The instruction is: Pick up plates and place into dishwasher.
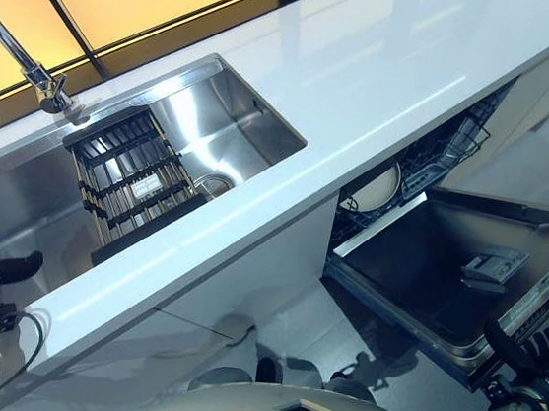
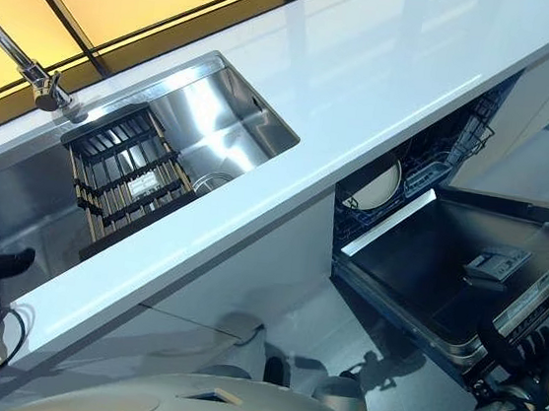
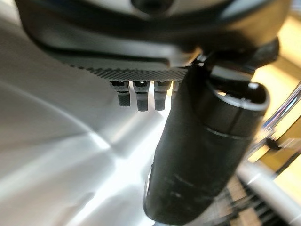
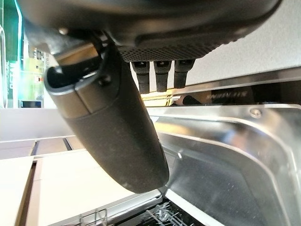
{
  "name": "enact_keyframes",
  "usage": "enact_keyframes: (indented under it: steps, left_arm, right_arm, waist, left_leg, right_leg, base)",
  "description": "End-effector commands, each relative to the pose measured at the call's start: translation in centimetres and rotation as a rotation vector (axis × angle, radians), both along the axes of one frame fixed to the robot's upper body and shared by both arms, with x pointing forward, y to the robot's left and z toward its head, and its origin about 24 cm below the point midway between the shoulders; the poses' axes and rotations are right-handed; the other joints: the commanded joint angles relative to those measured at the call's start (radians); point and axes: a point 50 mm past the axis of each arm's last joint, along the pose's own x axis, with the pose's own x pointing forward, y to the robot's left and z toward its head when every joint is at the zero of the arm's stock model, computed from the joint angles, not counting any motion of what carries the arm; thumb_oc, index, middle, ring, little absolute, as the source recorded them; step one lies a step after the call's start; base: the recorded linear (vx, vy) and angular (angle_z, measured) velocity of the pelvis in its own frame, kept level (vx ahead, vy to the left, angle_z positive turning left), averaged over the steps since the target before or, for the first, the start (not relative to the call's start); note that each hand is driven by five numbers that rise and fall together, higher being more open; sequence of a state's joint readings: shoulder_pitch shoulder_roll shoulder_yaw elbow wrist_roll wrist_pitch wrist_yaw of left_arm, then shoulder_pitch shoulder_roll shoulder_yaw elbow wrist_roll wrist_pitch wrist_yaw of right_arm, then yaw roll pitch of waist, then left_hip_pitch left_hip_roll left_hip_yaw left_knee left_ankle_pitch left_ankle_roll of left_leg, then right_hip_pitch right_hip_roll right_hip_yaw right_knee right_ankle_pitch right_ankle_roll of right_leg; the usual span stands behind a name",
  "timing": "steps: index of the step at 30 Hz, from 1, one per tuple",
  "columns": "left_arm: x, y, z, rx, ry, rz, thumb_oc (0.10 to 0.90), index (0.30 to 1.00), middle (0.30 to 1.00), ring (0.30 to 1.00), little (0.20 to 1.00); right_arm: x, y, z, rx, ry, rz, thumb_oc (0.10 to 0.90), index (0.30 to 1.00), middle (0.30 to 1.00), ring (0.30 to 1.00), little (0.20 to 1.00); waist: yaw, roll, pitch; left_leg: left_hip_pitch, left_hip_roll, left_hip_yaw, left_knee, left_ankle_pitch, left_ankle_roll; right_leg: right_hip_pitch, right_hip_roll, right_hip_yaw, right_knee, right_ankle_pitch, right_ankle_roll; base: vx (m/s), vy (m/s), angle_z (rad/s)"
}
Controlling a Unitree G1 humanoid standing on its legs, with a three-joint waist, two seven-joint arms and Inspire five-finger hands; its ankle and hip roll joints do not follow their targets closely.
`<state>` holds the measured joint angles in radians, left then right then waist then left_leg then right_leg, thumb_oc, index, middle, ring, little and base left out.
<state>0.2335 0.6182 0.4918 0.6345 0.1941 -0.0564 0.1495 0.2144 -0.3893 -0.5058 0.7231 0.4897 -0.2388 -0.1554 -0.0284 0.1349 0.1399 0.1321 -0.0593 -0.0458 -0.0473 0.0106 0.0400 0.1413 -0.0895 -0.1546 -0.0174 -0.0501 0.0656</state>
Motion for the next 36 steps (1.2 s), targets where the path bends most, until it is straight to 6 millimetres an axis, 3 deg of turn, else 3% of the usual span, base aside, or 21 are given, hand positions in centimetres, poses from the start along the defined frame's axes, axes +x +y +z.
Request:
enact_keyframes:
  steps: [1,3,7,13,14,16,17,20,28,33,34,36]
  left_arm:
    - [-1.9,2.3,1.0,0.178,0.277,0.009,0.800,0.900,0.900,0.900,0.900]
    - [-2.0,2.6,1.1,0.213,0.358,0.005,0.800,0.900,0.900,0.900,0.900]
    - [-2.7,2.3,-0.9,0.051,0.609,-0.030,0.800,0.900,0.900,0.900,0.900]
    - [-2.4,0.7,-2.9,-0.205,0.679,-0.165,0.800,0.900,0.900,0.900,0.900]
    - [-1.8,-0.1,-3.2,-0.350,0.641,-0.219,0.800,0.900,0.900,0.900,0.900]
    - [-0.6,-1.3,-3.3,-0.464,0.579,-0.338,0.800,0.900,0.900,0.900,0.900]
    - [0.3,-2.3,-3.0,-0.609,0.511,-0.376,0.800,0.900,0.900,0.900,0.900]
    - [3.0,-4.8,-1.7,-0.812,0.352,-0.545,0.800,0.900,0.900,0.900,0.900]
    - [4.6,-6.8,0.0,-1.043,0.316,-0.713,0.800,0.900,0.900,0.900,0.900]
    - [6.9,-7.8,1.9,-1.127,0.228,-0.827,0.800,0.900,0.900,0.900,0.900]
    - [7.1,-7.8,2.0,-1.125,0.222,-0.831,0.800,0.900,0.900,0.900,0.900]
    - [8.2,-8.0,3.1,-1.110,0.174,-0.889,0.800,0.900,0.900,0.900,0.900]
  right_arm:
    - [3.3,-2.9,5.6,-0.197,-0.198,0.013,0.800,0.900,0.900,0.900,0.900]
    - [3.2,-2.9,5.7,-0.200,-0.203,0.007,0.800,0.900,0.900,0.900,0.900]
    - [3.9,-3.0,6.0,-0.205,-0.213,0.006,0.800,0.900,0.900,0.900,0.900]
    - [4.5,-3.1,6.4,-0.219,-0.219,0.005,0.800,0.900,0.900,0.900,0.900]
    - [4.7,-3.1,6.7,-0.225,-0.220,0.005,0.800,0.900,0.900,0.900,0.900]
    - [4.7,-3.3,6.9,-0.230,-0.220,0.001,0.800,0.900,0.900,0.900,0.900]
    - [4.6,-3.5,7.1,-0.234,-0.221,-0.005,0.800,0.900,0.900,0.900,0.900]
    - [4.5,-4.2,7.6,-0.241,-0.220,-0.013,0.800,0.900,0.900,0.900,0.900]
    - [4.8,-5.1,8.6,-0.254,-0.245,-0.013,0.800,0.900,0.900,0.900,0.900]
    - [6.9,-5.6,14.0,-0.424,-0.458,-0.023,0.800,0.900,0.900,0.900,0.900]
    - [7.0,-5.6,14.2,-0.437,-0.468,-0.025,0.800,0.900,0.900,0.900,0.900]
    - [7.8,-5.6,16.4,-0.470,-0.585,-0.060,0.800,0.900,0.900,0.900,0.900]
  waist:
    - [0.017,-0.035,0.021]
    - [0.017,-0.032,0.022]
    - [0.010,-0.022,0.027]
    - [0.003,-0.009,0.034]
    - [-0.001,-0.007,0.037]
    - [-0.002,-0.005,0.040]
    - [-0.002,-0.003,0.045]
    - [0.003,0.000,0.057]
    - [0.016,-0.017,0.087]
    - [0.016,-0.045,0.168]
    - [0.017,-0.046,0.173]
    - [0.018,-0.064,0.223]
  left_leg:
    - [-0.046,-0.053,0.030,0.058,-0.066,0.034]
    - [-0.048,-0.054,0.031,0.056,-0.064,0.034]
    - [-0.050,-0.054,0.036,0.051,-0.061,0.034]
    - [-0.050,-0.056,0.045,0.058,-0.069,0.038]
    - [-0.052,-0.057,0.048,0.062,-0.071,0.038]
    - [-0.055,-0.057,0.050,0.066,-0.072,0.038]
    - [-0.058,-0.057,0.052,0.070,-0.073,0.040]
    - [-0.067,-0.056,0.052,0.076,-0.073,0.045]
    - [-0.099,-0.049,0.055,0.103,-0.071,0.053]
    - [-0.182,-0.043,0.069,0.189,-0.083,0.065]
    - [-0.191,-0.042,0.070,0.199,-0.086,0.066]
    - [-0.264,-0.041,0.079,0.266,-0.100,0.072]
  right_leg:
    - [-0.141,0.056,0.016,0.147,-0.049,-0.014]
    - [-0.142,0.055,0.013,0.147,-0.049,-0.013]
    - [-0.149,0.054,0.014,0.151,-0.047,-0.010]
    - [-0.159,0.056,0.019,0.151,-0.042,-0.007]
    - [-0.162,0.056,0.023,0.151,-0.040,-0.007]
    - [-0.163,0.056,0.024,0.150,-0.038,-0.006]
    - [-0.165,0.055,0.026,0.152,-0.037,-0.005]
    - [-0.176,0.057,0.031,0.158,-0.033,-0.003]
    - [-0.208,0.057,0.034,0.182,-0.018,-0.001]
    - [-0.260,0.054,0.048,0.215,-0.003,0.001]
    - [-0.266,0.054,0.049,0.220,-0.003,0.001]
    - [-0.324,0.053,0.058,0.257,0.002,0.001]
  base:
    - [0.00,0.000,0.00]
    - [-0.02,-0.011,-0.05]
    - [0.00,-0.002,-0.01]
    - [0.00,0.000,0.00]
    - [0.00,0.000,0.00]
    - [0.00,0.000,0.00]
    - [0.00,0.000,0.00]
    - [-0.01,0.005,0.01]
    - [0.00,0.003,0.01]
    - [-0.08,-0.029,0.05]
    - [-0.16,-0.046,-0.02]
    - [-0.25,-0.050,0.01]
